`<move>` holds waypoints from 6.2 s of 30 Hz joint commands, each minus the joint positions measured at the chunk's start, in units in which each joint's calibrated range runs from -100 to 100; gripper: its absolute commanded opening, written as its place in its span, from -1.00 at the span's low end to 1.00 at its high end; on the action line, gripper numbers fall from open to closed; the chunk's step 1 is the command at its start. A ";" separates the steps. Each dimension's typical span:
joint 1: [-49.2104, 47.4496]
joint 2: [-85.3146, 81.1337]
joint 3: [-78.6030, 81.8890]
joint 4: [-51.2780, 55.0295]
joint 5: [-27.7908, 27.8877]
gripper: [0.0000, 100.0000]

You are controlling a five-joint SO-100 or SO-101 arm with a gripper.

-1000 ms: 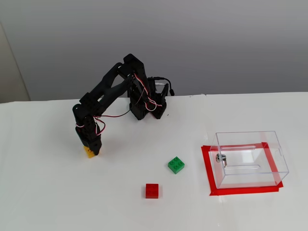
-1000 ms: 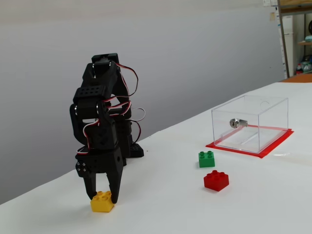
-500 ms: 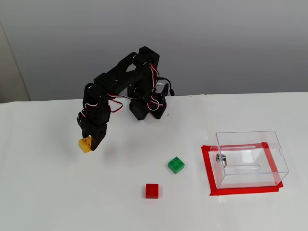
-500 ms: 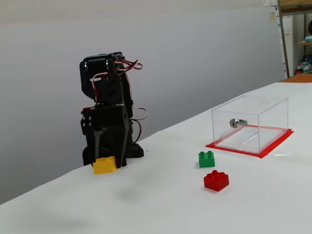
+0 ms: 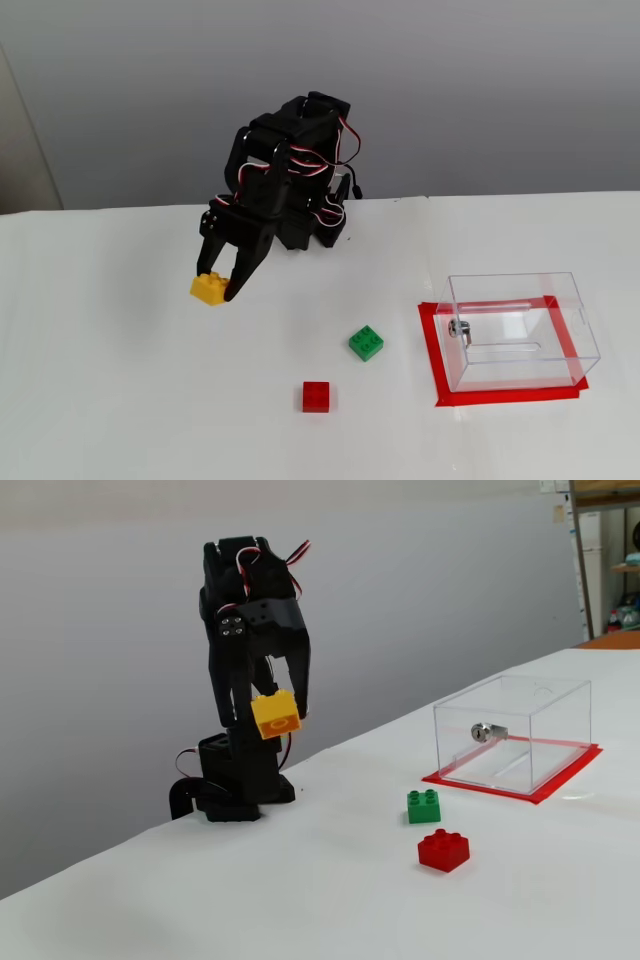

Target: Pick the yellow lego brick and place it into the transparent box

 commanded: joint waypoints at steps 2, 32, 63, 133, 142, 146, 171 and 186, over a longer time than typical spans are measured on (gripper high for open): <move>-8.34 -4.62 -2.13 -1.01 0.44 -0.97; -66.75 -10.98 -2.04 -3.10 0.80 -0.97; -99.36 11.08 -2.13 -20.25 0.80 -0.97; -96.55 27.20 -9.90 -27.47 0.65 -0.61; -92.26 21.52 -7.91 -25.56 0.75 -0.61; -89.16 17.11 -5.47 -21.12 0.75 -0.61; -58.69 -17.51 16.23 -14.33 4.46 -0.97; -40.95 -39.24 42.72 -13.29 9.62 -0.97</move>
